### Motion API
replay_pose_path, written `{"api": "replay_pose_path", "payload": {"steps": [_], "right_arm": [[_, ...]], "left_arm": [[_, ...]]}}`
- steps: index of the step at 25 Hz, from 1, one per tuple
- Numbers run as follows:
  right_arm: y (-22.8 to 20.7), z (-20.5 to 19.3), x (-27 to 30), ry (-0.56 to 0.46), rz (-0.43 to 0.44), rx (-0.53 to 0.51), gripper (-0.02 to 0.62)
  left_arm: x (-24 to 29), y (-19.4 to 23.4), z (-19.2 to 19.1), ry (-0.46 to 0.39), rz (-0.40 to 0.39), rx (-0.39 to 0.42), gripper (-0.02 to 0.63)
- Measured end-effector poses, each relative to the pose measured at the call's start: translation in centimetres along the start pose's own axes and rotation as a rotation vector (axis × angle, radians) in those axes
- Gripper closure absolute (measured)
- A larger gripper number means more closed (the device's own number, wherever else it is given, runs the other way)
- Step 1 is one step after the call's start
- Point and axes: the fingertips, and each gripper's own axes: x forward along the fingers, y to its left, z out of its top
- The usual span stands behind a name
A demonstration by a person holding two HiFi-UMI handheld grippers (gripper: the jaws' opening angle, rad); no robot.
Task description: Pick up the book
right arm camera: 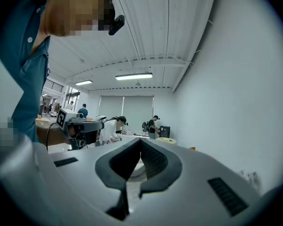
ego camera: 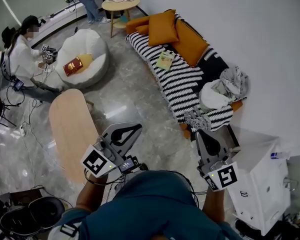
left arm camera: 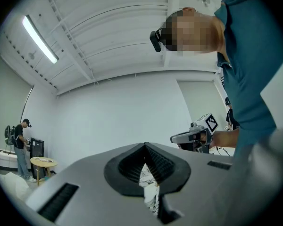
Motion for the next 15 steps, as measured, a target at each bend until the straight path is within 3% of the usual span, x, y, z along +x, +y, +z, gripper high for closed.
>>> {"api": "replay_pose_path", "payload": {"steps": [6,15], "right_arm": [[-0.2,-0.2,1.5,0.013,-0.009,0.001,0.581],[-4.1,-0.8,2.3,0.001,0.028,0.027,0.581]], "left_arm": [[-0.3,1.7,-0.6,0.005,0.002,-0.01,0.603],[3.3,2.0,-0.8,0.034,0.029,-0.004,0.603]]}}
